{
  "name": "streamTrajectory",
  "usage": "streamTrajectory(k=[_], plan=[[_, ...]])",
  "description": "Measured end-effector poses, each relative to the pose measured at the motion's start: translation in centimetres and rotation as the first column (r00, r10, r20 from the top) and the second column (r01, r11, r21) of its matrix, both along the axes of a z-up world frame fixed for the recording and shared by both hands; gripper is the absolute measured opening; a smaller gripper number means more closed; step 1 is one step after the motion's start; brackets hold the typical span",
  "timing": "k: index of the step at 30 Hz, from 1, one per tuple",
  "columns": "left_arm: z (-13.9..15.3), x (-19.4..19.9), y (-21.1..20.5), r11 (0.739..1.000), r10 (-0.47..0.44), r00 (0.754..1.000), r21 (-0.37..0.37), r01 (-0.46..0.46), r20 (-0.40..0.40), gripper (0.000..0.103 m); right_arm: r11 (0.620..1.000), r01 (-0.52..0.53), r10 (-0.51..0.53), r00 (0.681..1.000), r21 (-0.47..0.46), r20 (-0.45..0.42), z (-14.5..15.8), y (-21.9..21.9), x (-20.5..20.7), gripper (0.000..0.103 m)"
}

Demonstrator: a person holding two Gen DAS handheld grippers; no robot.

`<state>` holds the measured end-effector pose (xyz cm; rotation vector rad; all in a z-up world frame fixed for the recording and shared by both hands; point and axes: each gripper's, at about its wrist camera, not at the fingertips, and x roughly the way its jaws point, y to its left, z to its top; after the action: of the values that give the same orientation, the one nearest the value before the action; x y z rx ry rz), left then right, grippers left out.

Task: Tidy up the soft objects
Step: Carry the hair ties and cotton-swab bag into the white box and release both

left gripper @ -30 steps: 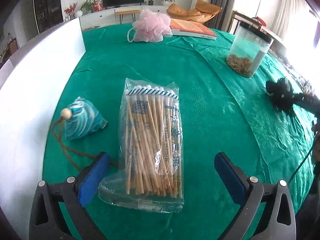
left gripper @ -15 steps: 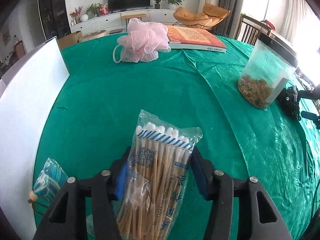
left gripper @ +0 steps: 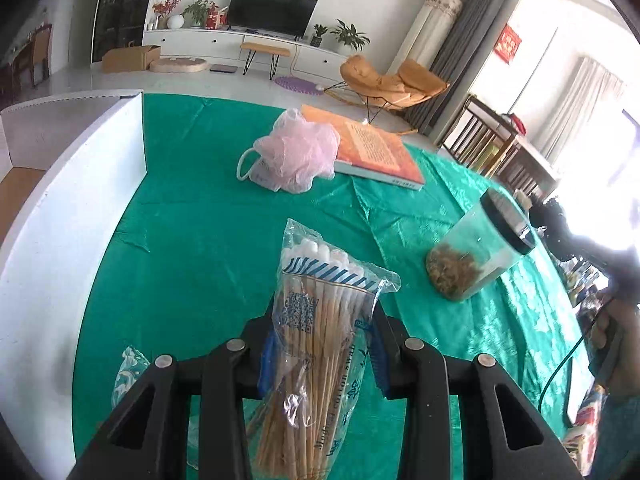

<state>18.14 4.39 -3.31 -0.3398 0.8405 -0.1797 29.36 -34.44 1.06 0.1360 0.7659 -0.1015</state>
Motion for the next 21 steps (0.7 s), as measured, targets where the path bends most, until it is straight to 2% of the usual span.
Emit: streamTrajectory(k=[5, 7, 9, 12, 15, 17, 18, 19, 20, 21], plan=[[5.3, -3.5, 4.3, 0.997, 0.059, 0.995, -0.052, -0.054, 0.086, 0.037, 0.982, -0.184, 0.188, 0.976, -0.046, 0.108, 6.7, 5.7, -3.0, 0.016], [7.4, -5.5, 7.0, 0.995, 0.093, 0.989, -0.045, -0.088, 0.112, 0.037, 0.960, -0.278, 0.279, 0.951, -0.027, 0.131, 8.5, 9.8, -4.2, 0.016], [9.2, -7.9, 10.2, 0.990, 0.139, 0.981, -0.023, -0.138, 0.134, 0.037, 0.923, -0.384, 0.378, 0.913, 0.013, 0.154, 9.9, 14.4, -5.8, 0.016], [11.0, -11.9, 15.5, 0.971, 0.224, 0.962, 0.053, -0.235, 0.158, 0.037, 0.825, -0.556, 0.536, 0.826, 0.100, 0.173, 11.1, 22.0, -8.8, 0.016], [10.4, -15.2, 20.8, 0.929, 0.328, 0.936, 0.133, -0.344, 0.132, 0.042, 0.688, -0.705, 0.683, 0.709, 0.170, 0.174, 10.9, 30.4, -11.9, 0.016], [8.9, -16.9, 23.9, 0.891, 0.411, 0.907, 0.171, -0.421, 0.094, 0.071, 0.595, -0.768, 0.754, 0.635, 0.238, 0.165, 10.0, 35.6, -13.4, 0.017], [7.9, -17.7, 25.2, 0.874, 0.446, 0.892, 0.180, -0.451, 0.068, 0.100, 0.540, -0.795, 0.792, 0.591, 0.275, 0.155, 9.2, 37.8, -14.1, 0.025], [7.2, -18.6, 26.3, 0.858, 0.479, 0.875, 0.176, -0.483, 0.069, 0.103, 0.486, -0.817, 0.826, 0.545, 0.310, 0.140, 8.4, 39.7, -14.4, 0.048], [6.6, -19.4, 27.0, 0.844, 0.503, 0.861, 0.172, -0.508, 0.075, 0.103, 0.460, -0.824, 0.842, 0.523, 0.329, 0.132, 7.5, 41.0, -14.9, 0.063], [6.1, -20.0, 27.4, 0.835, 0.516, 0.853, 0.178, -0.521, 0.075, 0.103, 0.460, -0.825, 0.842, 0.523, 0.328, 0.134, 6.8, 41.4, -15.4, 0.072]])
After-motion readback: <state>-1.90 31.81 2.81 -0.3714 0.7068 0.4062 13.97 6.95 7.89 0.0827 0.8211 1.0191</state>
